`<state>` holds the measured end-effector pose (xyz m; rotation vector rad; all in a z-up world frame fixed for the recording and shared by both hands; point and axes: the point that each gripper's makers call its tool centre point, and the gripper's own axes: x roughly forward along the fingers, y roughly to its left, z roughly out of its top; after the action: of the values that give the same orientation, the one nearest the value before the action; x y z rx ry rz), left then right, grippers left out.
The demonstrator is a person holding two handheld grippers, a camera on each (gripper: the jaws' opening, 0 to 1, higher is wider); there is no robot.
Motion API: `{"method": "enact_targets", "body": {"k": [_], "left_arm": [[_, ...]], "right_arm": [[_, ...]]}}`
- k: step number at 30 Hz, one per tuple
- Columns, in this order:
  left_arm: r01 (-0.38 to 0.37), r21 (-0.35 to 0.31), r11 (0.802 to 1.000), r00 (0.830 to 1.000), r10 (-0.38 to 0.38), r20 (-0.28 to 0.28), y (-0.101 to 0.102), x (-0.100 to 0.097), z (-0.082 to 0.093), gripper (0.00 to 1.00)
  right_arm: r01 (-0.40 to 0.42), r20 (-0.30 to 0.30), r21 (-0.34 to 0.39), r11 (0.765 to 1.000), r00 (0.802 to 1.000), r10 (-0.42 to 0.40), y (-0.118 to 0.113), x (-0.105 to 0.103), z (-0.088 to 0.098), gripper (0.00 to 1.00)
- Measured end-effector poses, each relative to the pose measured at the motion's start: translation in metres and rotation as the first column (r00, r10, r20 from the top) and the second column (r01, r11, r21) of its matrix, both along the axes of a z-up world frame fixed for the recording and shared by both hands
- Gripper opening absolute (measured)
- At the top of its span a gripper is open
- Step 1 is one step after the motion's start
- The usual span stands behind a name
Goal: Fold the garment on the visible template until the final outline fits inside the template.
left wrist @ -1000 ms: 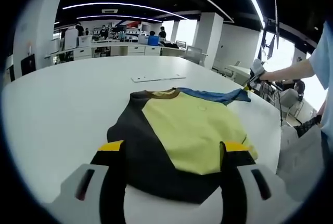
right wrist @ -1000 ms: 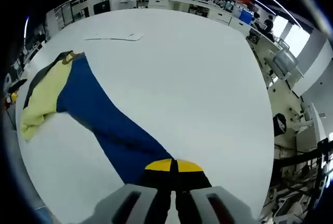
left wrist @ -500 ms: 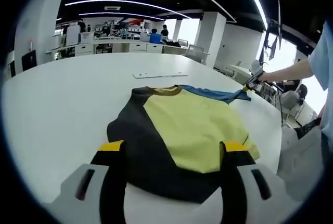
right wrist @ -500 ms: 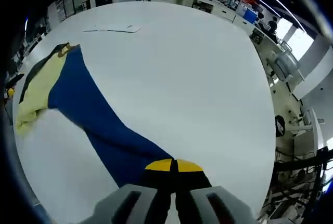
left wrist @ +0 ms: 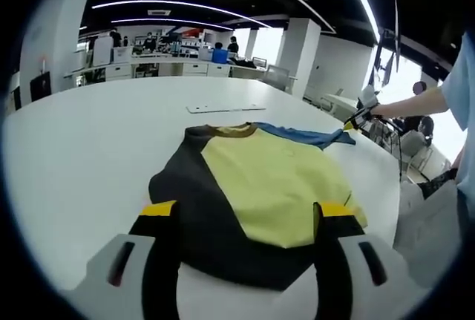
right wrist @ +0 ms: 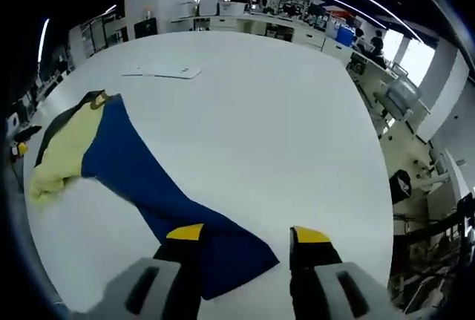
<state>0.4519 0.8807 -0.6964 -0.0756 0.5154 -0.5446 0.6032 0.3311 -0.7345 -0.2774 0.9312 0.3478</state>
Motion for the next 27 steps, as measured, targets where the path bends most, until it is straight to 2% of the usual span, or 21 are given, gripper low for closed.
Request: {"method": "enact_targets", "body": {"k": [3, 9, 17, 24, 27], "left_arm": [[0.0, -0.002, 1.0, 1.0, 0.0, 0.005, 0.0, -0.002, 0.002, 0.71], [-0.005, -0.008, 1.0, 1.0, 0.005, 0.013, 0.002, -0.005, 0.005, 0.71], [-0.003, -0.016, 1.0, 1.0, 0.003, 0.021, 0.001, -0.007, 0.007, 0.71], [-0.002, -0.02, 1.0, 1.0, 0.002, 0.022, -0.002, -0.011, 0.007, 0.71], [-0.005, -0.024, 1.0, 1.0, 0.006, 0.02, -0.001, -0.012, 0.007, 0.7]], "right_arm": [[-0.003, 0.011, -0.014, 1.0, 1.0, 0.003, 0.0, -0.008, 0.002, 0.56], [0.003, 0.018, 0.002, 1.0, 1.0, -0.003, 0.002, -0.023, 0.008, 0.57], [-0.025, 0.003, 0.011, 1.0, 1.0, 0.025, 0.013, -0.047, 0.008, 0.5], [-0.037, -0.055, 0.035, 0.999, 0.998, 0.039, 0.018, -0.064, -0.008, 0.39], [-0.038, -0.068, 0.038, 0.999, 0.997, 0.04, 0.017, -0.066, -0.013, 0.38]]}}
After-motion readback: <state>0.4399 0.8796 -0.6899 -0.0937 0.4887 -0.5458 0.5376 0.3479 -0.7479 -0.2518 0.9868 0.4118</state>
